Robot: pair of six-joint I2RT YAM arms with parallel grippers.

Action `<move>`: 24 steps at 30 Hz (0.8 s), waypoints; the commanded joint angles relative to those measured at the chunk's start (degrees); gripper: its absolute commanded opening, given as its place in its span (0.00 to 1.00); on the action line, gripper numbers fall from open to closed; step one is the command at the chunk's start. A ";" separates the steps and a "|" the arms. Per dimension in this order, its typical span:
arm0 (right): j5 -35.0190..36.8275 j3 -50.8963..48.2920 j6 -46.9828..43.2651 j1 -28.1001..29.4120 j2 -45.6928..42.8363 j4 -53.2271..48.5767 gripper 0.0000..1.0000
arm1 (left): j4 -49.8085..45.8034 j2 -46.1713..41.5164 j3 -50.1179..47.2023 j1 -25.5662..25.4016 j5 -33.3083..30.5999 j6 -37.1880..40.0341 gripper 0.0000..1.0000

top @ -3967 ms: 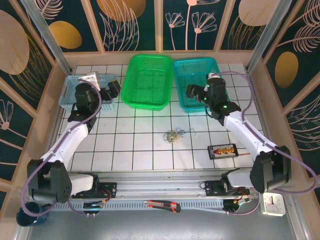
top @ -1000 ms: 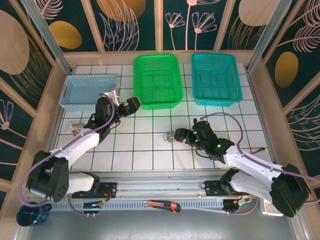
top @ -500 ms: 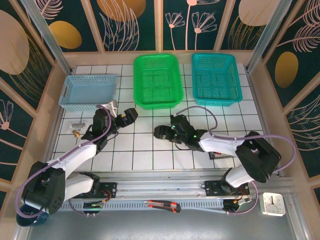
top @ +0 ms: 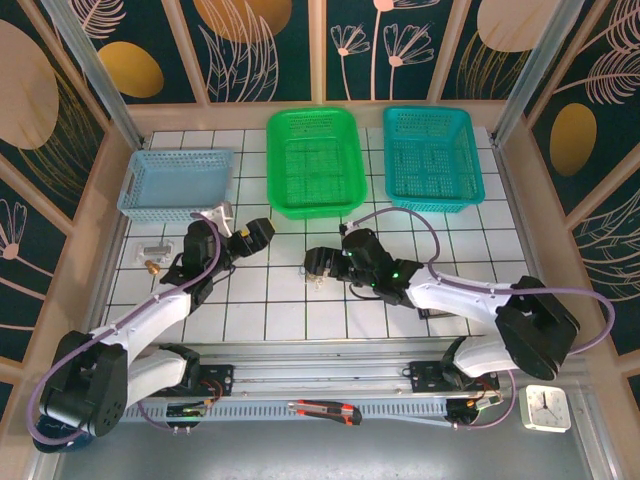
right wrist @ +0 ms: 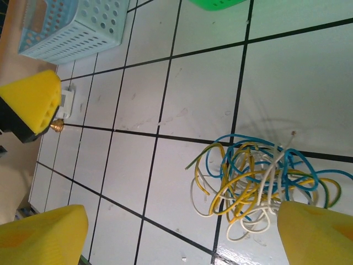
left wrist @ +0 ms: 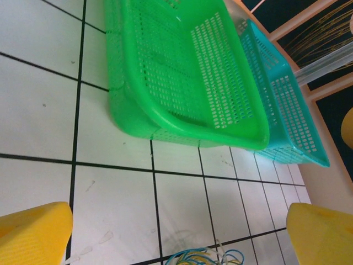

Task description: Untangle the cables

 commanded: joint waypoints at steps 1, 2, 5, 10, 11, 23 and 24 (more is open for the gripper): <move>3.53 -1.56 -0.09 0.11 -0.88 -2.63 0.89 | 2.80 0.13 -0.89 -0.61 0.10 0.78 0.99; 3.65 -1.74 0.00 0.09 -0.88 -2.52 0.89 | 2.62 0.22 -0.64 -0.89 -0.16 1.01 0.99; 4.28 -1.76 0.00 0.05 -0.62 -2.97 0.89 | 1.73 0.33 0.03 -2.38 -1.65 1.92 0.99; 7.49 -0.29 -1.67 -0.24 -1.76 -6.68 0.91 | 0.24 0.60 1.33 -6.65 -5.09 2.61 0.99; 7.96 -0.28 -1.75 -0.49 -2.36 -7.34 0.91 | 0.06 0.59 1.39 -7.51 -5.84 2.61 0.99; 3.33 -7.95 -1.59 -11.16 -13.40 -8.14 0.87 | -2.77 3.85 2.59 -17.19 -14.03 3.85 0.99; 2.77 -8.89 -1.64 -11.97 -14.36 -7.91 0.86 | -3.24 4.62 3.05 -18.02 -14.58 4.09 0.99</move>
